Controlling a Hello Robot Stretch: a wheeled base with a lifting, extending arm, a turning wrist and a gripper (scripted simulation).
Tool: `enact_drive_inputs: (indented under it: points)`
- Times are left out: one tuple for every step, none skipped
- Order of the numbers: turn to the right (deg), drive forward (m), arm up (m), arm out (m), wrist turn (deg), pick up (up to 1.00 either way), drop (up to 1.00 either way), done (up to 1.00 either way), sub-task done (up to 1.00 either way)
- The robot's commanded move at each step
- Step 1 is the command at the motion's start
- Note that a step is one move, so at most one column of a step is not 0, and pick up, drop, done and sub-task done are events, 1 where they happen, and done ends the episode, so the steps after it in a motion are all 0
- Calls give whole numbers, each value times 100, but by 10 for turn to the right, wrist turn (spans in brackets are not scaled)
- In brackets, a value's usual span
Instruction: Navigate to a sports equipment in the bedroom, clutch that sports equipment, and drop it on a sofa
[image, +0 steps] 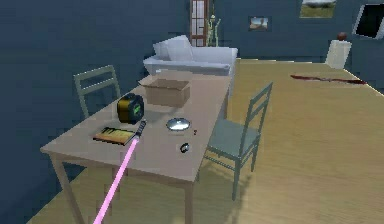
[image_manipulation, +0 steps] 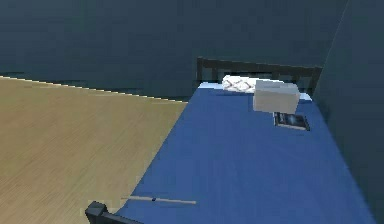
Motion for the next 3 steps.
enact_drive_inputs:
  points:
    - [0,0,2,0,0,0,0,0,0]
    - [0,0,0,38,0,0,0,0,0]
    - [0,0,0,0,450,0,0,0,0]
